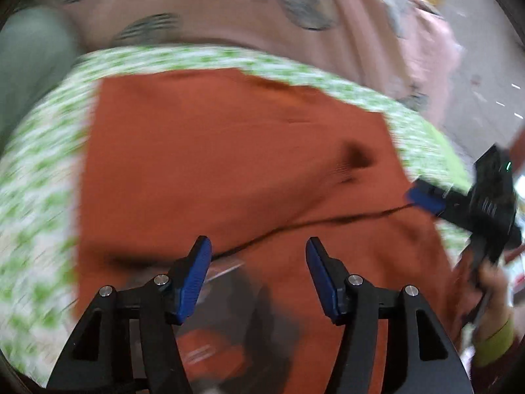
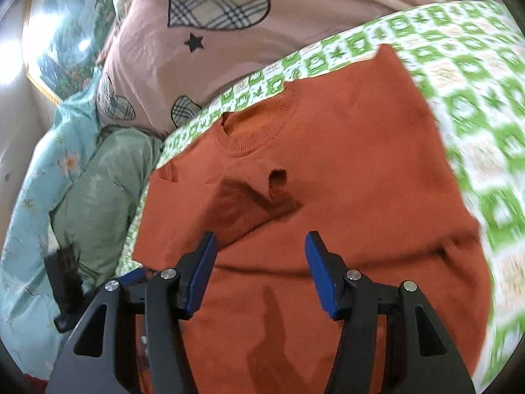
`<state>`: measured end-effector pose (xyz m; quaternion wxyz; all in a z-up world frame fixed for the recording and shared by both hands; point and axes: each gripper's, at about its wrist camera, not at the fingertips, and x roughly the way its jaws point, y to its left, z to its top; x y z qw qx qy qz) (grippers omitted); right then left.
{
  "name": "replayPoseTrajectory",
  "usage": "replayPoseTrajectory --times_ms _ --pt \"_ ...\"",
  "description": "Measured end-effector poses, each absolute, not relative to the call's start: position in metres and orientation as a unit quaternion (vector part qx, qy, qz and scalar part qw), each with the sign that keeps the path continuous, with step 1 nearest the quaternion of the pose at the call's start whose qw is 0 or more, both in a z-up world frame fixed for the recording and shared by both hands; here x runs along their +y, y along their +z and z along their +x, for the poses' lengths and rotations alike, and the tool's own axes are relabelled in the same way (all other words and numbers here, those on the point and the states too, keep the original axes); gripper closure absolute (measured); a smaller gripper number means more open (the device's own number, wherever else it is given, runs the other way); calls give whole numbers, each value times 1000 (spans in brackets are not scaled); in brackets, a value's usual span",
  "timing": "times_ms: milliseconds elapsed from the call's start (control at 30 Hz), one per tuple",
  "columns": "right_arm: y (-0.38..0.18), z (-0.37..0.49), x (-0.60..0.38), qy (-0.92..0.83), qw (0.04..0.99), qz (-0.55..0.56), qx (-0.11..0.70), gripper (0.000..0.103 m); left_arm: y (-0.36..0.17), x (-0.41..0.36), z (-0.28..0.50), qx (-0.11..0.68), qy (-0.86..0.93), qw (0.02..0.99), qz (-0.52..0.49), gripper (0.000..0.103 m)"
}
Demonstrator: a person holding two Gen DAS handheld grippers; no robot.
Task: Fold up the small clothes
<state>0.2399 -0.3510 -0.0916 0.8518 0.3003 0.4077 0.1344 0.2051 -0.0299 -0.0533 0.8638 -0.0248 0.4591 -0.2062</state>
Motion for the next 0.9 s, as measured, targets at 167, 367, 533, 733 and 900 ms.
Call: replayPoseTrajectory --times_ms 167,367,533,733,900 --pt "-104 286 -337 127 856 246 436 27 -84 39 207 486 -117 865 -51 45" --pt "-108 321 -316 148 859 208 443 58 -88 32 233 470 -95 877 -8 49" --pt "-75 312 -331 163 855 257 419 94 -87 26 266 466 -70 882 -16 53" --pt "-41 279 -392 112 859 320 385 94 -76 44 283 446 -31 894 -40 53" --pt "-85 286 -410 68 815 351 456 91 -89 62 288 460 -4 885 -73 55"
